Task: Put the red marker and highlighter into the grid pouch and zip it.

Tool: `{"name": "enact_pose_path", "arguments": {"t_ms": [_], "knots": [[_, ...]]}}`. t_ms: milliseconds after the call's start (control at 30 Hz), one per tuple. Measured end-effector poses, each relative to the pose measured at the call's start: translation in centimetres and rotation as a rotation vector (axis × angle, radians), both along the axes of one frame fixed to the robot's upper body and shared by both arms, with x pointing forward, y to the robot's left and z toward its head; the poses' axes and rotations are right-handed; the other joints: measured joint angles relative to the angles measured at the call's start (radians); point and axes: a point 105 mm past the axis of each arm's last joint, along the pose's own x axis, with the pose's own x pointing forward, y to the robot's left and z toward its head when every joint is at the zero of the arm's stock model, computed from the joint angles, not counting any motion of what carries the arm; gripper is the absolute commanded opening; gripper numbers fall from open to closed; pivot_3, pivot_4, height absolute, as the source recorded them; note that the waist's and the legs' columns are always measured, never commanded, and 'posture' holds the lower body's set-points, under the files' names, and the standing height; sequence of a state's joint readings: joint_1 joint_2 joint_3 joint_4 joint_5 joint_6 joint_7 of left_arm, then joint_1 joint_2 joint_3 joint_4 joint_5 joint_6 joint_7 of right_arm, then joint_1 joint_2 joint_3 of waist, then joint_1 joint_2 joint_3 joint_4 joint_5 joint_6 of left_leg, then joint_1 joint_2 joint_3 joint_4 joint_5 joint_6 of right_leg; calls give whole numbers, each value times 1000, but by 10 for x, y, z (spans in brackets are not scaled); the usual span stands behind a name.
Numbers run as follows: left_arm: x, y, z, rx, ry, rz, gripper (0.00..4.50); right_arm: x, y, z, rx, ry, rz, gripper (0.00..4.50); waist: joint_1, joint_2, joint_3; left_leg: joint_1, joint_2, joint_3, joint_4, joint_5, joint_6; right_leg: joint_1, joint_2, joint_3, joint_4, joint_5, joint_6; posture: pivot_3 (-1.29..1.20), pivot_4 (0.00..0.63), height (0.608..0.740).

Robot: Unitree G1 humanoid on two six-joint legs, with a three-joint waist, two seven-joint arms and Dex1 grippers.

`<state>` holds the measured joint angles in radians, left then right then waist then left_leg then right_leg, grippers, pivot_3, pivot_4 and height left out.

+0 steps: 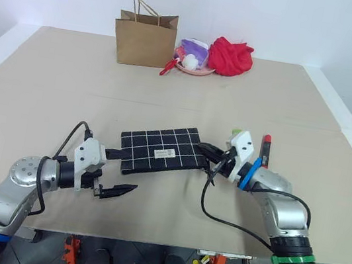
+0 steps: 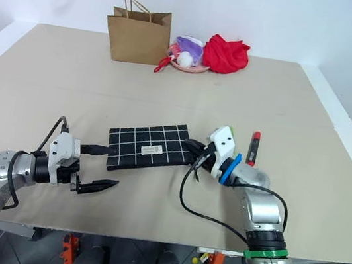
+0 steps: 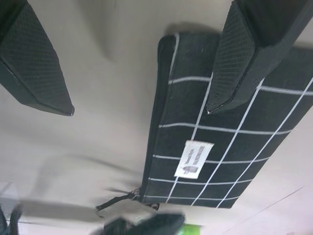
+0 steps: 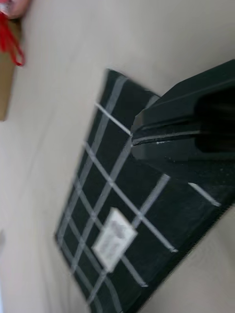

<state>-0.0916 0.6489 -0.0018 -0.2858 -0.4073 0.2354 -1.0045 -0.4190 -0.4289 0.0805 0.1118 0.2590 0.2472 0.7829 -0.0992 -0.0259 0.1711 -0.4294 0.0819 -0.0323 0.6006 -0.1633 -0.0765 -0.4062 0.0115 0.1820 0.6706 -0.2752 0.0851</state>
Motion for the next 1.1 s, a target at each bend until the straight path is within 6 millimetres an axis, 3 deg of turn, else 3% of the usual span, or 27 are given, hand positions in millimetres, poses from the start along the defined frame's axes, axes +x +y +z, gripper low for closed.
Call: {"name": "enact_pose_path", "arguments": {"t_ms": [600,667,900,1100], "knots": [[2,0,-1,-13,0,39,4500,-1,12,-11,-36,-37,25,82,-2,0,0,1,0,0,0,0,0,1,0,0,0,0,0,0,150,740],[2,3,0,19,-24,35,4500,-1,12,-11,-36,-39,26,82,-2,0,0,1,0,0,0,0,0,1,0,0,0,0,0,0,150,740],[14,39,11,260,-222,25,4500,0,13,-11,-43,-48,33,82,-3,0,0,2,0,1,0,0,0,1,0,0,1,-2,-4,0,150,740],[20,41,-1,396,-336,-83,4500,0,17,-11,-42,-51,39,82,-3,0,0,2,0,1,-1,0,0,1,0,0,1,-1,-2,0,150,740]]}}
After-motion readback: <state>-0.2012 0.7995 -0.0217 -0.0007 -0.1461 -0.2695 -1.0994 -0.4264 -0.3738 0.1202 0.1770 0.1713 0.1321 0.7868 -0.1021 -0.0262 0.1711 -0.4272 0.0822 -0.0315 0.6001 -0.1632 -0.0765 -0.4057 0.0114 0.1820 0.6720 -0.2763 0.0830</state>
